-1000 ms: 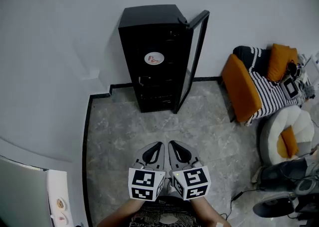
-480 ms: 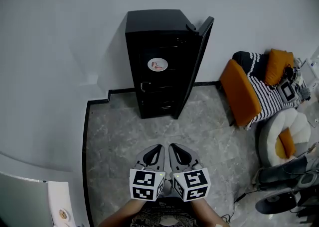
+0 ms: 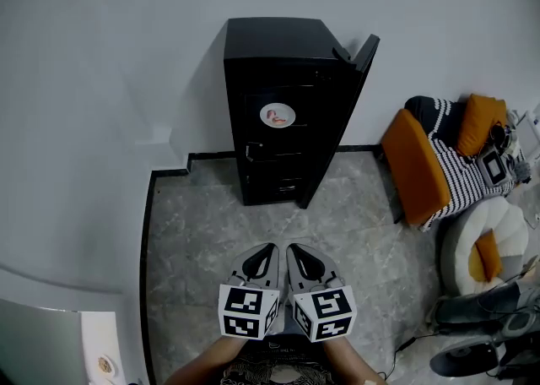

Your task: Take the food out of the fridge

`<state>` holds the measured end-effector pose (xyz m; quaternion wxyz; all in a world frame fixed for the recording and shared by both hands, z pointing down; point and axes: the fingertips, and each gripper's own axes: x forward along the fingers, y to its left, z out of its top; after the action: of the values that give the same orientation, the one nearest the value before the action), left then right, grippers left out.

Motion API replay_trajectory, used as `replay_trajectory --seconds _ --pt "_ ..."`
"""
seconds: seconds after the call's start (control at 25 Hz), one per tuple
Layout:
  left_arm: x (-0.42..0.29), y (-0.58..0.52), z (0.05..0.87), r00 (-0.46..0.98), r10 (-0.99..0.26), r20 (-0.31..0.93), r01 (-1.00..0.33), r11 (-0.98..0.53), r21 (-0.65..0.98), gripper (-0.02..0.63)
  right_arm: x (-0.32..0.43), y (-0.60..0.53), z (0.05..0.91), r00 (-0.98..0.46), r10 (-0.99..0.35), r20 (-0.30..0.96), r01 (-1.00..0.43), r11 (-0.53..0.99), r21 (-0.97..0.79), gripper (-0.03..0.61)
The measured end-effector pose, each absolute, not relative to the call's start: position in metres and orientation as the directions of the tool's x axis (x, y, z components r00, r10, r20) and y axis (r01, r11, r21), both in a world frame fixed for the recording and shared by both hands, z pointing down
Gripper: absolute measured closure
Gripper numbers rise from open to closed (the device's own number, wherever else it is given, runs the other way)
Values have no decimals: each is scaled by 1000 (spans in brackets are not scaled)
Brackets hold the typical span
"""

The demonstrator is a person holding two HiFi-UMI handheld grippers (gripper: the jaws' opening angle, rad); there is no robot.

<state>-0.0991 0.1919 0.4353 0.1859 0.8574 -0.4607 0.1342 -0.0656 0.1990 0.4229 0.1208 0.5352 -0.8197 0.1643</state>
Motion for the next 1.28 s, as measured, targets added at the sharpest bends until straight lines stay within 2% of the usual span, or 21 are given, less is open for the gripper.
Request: replay_trajectory --seconds 0.76,1.28 --pt "-21 46 436 479 -757 444 -876 -444 188 597 15 51 423 -473 -805 358 -881 430 -196 555" --pt "27 -13 433 431 -782 449 -901 -396 175 595 60 -10 420 -531 -778 335 -847 478 -230 555"
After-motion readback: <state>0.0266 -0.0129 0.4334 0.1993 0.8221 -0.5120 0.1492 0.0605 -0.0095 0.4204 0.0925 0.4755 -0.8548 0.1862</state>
